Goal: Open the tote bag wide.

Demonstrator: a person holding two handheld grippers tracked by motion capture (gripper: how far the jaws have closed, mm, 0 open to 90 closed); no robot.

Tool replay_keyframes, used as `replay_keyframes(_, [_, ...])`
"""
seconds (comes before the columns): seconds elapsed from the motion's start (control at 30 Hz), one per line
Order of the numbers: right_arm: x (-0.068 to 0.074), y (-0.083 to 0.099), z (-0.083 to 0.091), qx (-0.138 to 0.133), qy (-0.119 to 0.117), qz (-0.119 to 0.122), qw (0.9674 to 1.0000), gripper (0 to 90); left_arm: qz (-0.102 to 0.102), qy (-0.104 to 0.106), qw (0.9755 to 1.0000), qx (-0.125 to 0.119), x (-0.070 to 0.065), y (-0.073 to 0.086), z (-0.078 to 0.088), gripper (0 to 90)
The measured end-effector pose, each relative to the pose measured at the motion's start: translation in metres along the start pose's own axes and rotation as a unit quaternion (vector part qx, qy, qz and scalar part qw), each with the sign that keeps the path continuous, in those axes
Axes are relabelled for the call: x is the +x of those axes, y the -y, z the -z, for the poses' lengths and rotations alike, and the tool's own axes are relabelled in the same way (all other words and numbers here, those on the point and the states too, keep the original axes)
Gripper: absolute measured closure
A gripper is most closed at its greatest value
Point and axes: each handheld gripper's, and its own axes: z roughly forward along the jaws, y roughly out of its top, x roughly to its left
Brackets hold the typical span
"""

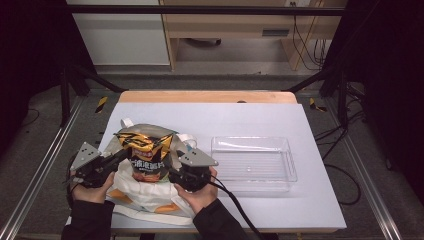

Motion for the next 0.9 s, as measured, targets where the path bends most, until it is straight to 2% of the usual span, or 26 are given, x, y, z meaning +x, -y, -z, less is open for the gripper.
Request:
replay_keyframes(0.1, [-0.003, -0.005, -0.01, 0.002, 0.0, -0.013, 0.9999, 49.7, -0.002, 0.0, 1.0, -0.001, -0.001, 0.001, 0.001, 90.0])
replay_keyframes(0.2, [-0.004, -0.007, -0.017, 0.0, -0.011, -0.027, 0.9996, 53.8, -0.003, 0.0, 1.0, -0.001, -0.002, 0.001, 0.002, 90.0])
replay_keyframes(0.47, [-0.004, -0.009, -0.023, 0.019, -0.008, -0.022, 0.9995, 81.5, -0.008, 0.0, 1.0, -0.002, -0.006, 0.0, 0.002, 90.0])
replay_keyframes(0.57, [-0.003, -0.01, -0.024, 0.019, -0.003, -0.017, 0.9997, 85.9, -0.006, -0.005, 1.0, -0.005, -0.004, 0.001, 0.002, 89.6])
replay_keyframes(0.63, [-0.002, -0.009, -0.024, 0.018, -0.001, -0.013, 0.9998, 87.8, 0.003, -0.008, 0.9999, -0.012, 0.0, 0.0, 0.001, 85.3])
replay_keyframes(0.67, [-0.002, -0.009, -0.025, 0.018, 0.002, -0.01, 0.9998, 88.2, 0.005, -0.015, 0.9998, -0.015, 0.001, 0.0, 0.001, 75.4])
replay_keyframes(0.73, [-0.003, -0.009, -0.024, 0.019, 0.001, -0.011, 0.9998, 88.3, 0.007, -0.013, 0.9996, -0.023, 0.005, -0.001, 0.0, 65.2])
replay_keyframes(0.77, [-0.003, -0.009, -0.024, 0.019, 0.0, -0.01, 0.9998, 88.4, 0.007, -0.004, 0.9996, -0.028, 0.007, -0.001, -0.001, 62.9])
replay_keyframes(0.83, [-0.003, -0.009, -0.024, 0.019, -0.001, -0.006, 0.9998, 88.5, 0.009, 0.014, 0.9996, -0.024, 0.011, 0.0, -0.005, 54.2])
replay_keyframes(0.9, [-0.004, -0.009, -0.025, 0.019, -0.001, -0.007, 0.9998, 88.5, 0.013, 0.032, 0.9992, -0.022, 0.013, 0.002, -0.01, 53.3])
